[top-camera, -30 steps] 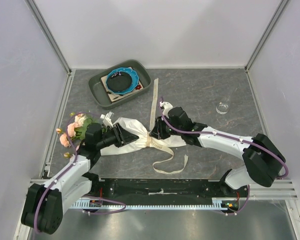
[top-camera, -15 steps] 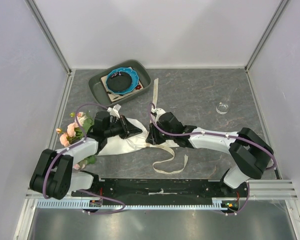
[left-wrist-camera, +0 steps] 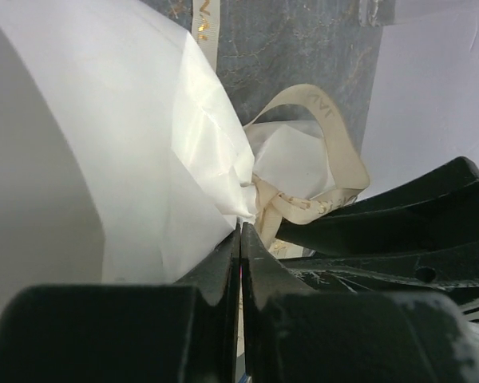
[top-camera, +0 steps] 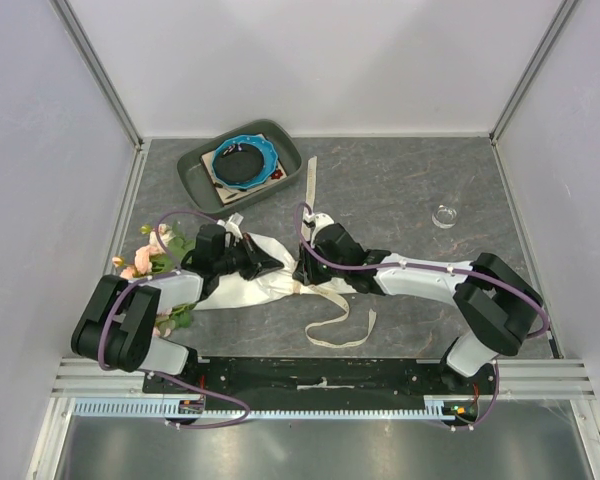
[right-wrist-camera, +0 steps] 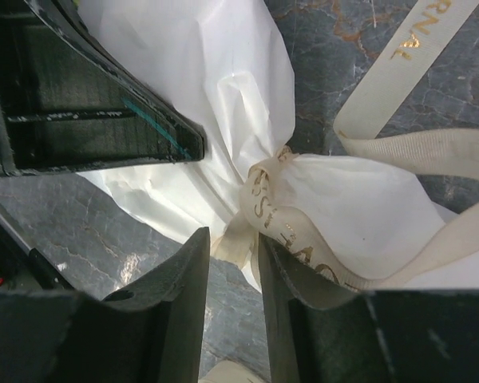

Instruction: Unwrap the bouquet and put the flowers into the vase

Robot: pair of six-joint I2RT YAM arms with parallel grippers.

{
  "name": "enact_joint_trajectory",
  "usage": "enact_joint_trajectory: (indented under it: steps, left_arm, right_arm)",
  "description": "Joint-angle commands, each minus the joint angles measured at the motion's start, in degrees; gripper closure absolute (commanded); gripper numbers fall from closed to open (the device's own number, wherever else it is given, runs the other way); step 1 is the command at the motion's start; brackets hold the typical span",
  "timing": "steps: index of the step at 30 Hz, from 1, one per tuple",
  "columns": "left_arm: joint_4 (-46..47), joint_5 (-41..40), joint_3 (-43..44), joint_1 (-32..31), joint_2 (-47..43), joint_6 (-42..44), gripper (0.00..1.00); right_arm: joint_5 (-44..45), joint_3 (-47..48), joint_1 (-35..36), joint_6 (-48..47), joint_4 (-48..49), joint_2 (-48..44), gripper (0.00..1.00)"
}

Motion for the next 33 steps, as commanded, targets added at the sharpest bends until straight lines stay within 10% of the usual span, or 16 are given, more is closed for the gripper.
enact_joint_trajectory:
  steps: [1, 9, 21, 33]
  left_arm:
    - [3.01, -1.61, -0.76, -0.01, 2.11, 1.51, 0.96]
    - [4.15, -1.26, -1.9, -0.01, 1.93, 0.37, 0.98]
    - [3.1, -3.98, -2.34, -0.01, 3.6, -0.25, 0.98]
    - [2.83, -4.77, -3.83, 0.6, 4.13, 0.37, 0.98]
  right_arm:
    - [2.04, 3.28, 0.43, 0.19, 0.82, 2.03, 0.61]
    - [3.35, 6.36, 2.54, 1.15, 1.88, 6.17, 0.66]
    - [5.65, 2.94, 2.81, 2.91, 7.84, -1.73, 0.99]
    - [0.29, -3.12, 0.88, 8.52, 19.69, -7.28, 0.92]
